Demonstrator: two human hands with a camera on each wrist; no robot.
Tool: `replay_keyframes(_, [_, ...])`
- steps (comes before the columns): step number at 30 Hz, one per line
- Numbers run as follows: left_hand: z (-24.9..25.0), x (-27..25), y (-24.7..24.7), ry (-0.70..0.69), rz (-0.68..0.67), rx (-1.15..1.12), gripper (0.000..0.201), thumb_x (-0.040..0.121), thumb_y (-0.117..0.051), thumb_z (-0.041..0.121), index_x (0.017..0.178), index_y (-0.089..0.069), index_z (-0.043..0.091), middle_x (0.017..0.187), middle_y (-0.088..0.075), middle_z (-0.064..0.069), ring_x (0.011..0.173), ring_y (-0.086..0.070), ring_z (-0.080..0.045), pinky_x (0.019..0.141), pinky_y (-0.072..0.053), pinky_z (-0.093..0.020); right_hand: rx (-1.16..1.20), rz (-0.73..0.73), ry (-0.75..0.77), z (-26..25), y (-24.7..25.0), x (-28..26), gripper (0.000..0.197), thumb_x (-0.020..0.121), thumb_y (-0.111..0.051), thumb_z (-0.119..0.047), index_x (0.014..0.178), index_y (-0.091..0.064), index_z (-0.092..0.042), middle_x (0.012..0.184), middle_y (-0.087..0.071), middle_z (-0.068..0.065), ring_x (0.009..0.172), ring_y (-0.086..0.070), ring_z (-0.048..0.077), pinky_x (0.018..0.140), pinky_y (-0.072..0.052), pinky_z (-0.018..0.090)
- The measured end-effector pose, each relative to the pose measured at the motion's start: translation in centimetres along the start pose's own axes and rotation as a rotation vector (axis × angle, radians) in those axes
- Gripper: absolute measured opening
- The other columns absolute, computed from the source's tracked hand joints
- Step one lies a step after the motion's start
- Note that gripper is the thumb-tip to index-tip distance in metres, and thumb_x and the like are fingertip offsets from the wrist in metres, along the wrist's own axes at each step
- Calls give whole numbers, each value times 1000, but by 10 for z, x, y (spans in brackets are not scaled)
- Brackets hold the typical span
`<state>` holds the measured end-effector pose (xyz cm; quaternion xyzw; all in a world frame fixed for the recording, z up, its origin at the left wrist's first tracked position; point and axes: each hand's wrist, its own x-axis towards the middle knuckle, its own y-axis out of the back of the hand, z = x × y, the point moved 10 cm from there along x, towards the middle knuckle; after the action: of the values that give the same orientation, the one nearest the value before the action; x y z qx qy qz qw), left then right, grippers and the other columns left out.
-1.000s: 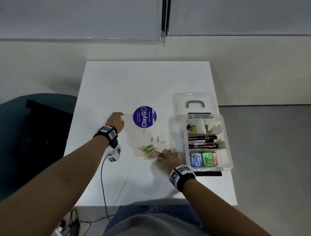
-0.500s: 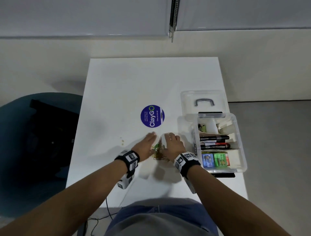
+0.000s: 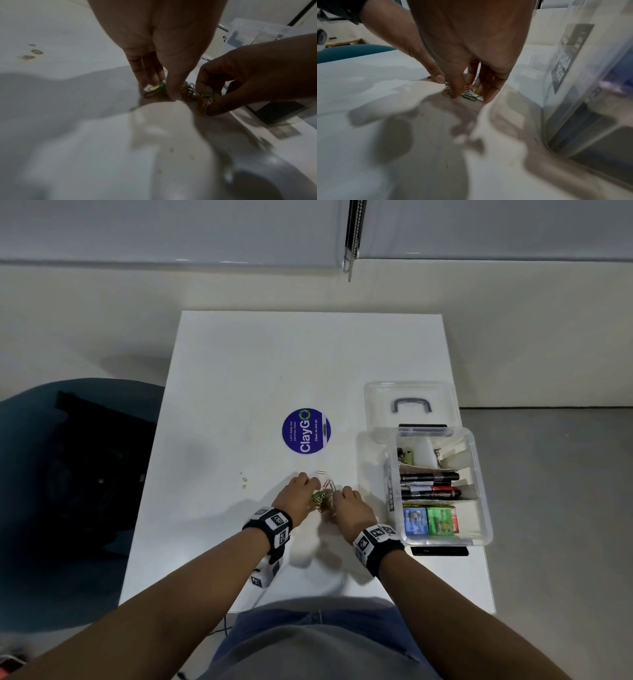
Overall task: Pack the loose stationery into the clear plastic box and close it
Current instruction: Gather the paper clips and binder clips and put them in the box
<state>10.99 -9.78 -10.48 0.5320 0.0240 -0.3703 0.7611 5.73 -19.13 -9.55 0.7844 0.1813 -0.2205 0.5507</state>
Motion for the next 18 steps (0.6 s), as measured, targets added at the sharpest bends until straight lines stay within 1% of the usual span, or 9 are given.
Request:
replay_keyframes(2, [-5, -1, 2, 37, -7, -8, 30, 87, -65, 12, 115, -55, 13, 117, -50, -8, 107, -53, -27, 87, -49, -40, 6, -46, -18, 2, 0, 0, 40, 89, -47, -1, 129, -43, -8, 130, -42, 14, 121, -44, 32, 92, -46, 43])
replay_keyframes(4, [-10, -2, 5, 66, -17, -13, 21, 90, -60, 11, 110, -58, 11, 113, -54, -9, 103, -55, -27, 86, -48, -38, 9, -69, -30, 5, 3, 0, 40, 87, -48, 3, 126, -46, -5, 128, -45, 17, 117, -49, 35, 91, -46, 43])
replay_keyframes(7, [-16, -6, 13, 103, 2, -30, 18, 91, -56, 9, 107, -62, 11, 109, -59, -9, 101, -57, -27, 84, -45, -33, 60, -62, -34, 11, 10, -2, 37, 84, -47, 6, 119, -49, -3, 122, -52, 19, 110, -55, 37, 88, -46, 40])
replay_keyframes(10, [-21, -12, 27, 155, 63, -94, 16, 90, -57, 12, 104, -65, 13, 104, -64, -7, 98, -60, -26, 82, -45, -32, 80, -44, -34, 15, 19, -7, 32, 84, -48, 5, 115, -50, -4, 118, -55, 18, 109, -56, 36, 86, -46, 37])
replay_keyframes(13, [-19, -20, 47, 182, 132, -180, 14, 89, -62, 14, 101, -68, 14, 99, -68, -6, 94, -63, -23, 81, -49, -33, 116, 8, -13, 9, 38, -15, 27, 87, -49, 2, 112, -53, -5, 116, -56, 14, 108, -56, 33, 80, -42, 33])
replay_keyframes(15, [-8, -24, 62, 170, 180, -253, 13, 88, -64, 14, 100, -68, 14, 98, -69, -4, 91, -64, -20, 80, -51, -31, 173, 90, 17, 4, 57, -23, 19, 89, -49, 0, 105, -57, -6, 109, -60, 14, 103, -58, 32, 77, -42, 33])
replay_keyframes(18, [27, -28, 88, 123, 235, -432, 10, 88, -67, 16, 97, -68, 13, 92, -69, 2, 82, -62, -10, 71, -46, -15, 310, 219, 15, 11, 96, -40, 11, 89, -50, -3, 91, -60, -8, 94, -65, 11, 90, -61, 30, 74, -46, 34])
